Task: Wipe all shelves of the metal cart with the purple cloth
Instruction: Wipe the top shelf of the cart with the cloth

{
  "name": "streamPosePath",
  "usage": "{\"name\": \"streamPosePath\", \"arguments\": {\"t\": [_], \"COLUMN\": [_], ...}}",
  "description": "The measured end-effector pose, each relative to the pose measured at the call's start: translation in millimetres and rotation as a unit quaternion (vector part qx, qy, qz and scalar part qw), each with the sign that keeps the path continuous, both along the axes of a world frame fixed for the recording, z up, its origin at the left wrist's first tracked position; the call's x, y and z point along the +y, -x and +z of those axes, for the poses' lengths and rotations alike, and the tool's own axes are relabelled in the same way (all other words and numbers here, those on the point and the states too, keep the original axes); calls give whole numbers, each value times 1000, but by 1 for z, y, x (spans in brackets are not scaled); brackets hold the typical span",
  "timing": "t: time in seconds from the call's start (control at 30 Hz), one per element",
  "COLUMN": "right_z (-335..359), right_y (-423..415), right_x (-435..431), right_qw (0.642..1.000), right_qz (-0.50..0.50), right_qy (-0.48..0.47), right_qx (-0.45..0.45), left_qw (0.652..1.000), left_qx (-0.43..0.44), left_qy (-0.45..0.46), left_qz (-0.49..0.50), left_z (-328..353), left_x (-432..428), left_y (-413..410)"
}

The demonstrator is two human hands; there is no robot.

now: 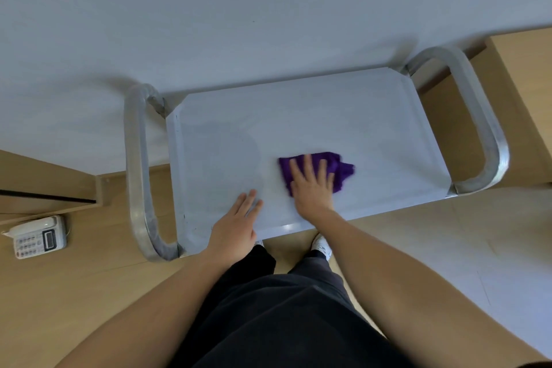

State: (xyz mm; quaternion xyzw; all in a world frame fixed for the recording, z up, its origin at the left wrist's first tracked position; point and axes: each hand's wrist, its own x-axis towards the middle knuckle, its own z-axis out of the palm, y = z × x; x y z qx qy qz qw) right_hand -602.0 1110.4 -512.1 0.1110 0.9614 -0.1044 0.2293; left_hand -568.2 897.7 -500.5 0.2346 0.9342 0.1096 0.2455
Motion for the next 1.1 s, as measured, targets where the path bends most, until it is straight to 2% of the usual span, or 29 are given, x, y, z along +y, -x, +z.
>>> {"name": "streamPosePath", "arguments": {"t": [0.1, 0.2, 0.27, 0.37, 0.47, 0.53, 0.63, 0.7, 0.8, 0.97, 1.1], "right_z": [0, 2, 2, 7, 9, 8, 6, 7, 11, 17, 16], "right_y": [-8, 2, 17, 33, 34, 28, 9, 9, 18, 24, 8], "right_x": [-44, -25, 9, 54, 38, -1, -53, -53, -22, 65, 111], "right_qw": [992, 985, 992, 999, 998, 1000, 985, 982, 988, 999, 997], "right_qz": [123, 170, 124, -40, -68, 10, 168, 183, 148, -29, -73], "right_qy": [25, 24, -1, -2, -4, 6, 37, 39, 33, 13, -2], "right_qx": [5, 24, 28, -1, -11, -11, -14, -11, -9, -29, -26], "left_qw": [1000, 1000, 1000, 1000, 1000, 1000, 1000, 1000, 1000, 1000, 998], "left_qx": [4, 8, 4, 3, 0, 0, 3, 11, 2, 6, 29], "left_qy": [1, -6, -12, -8, -6, -5, 2, 3, -5, 5, 15], "left_qz": [7, 9, 5, -1, 8, 23, 30, 21, 10, 29, 52], "left_z": [2, 3, 4, 5, 1, 0, 1, 3, 6, 12, 17], "left_x": [1, 1, -2, -4, 0, 2, 3, 0, -1, 12, 27], "left_y": [-1, 2, 4, 3, 1, -1, -1, 2, 5, 10, 19]}}
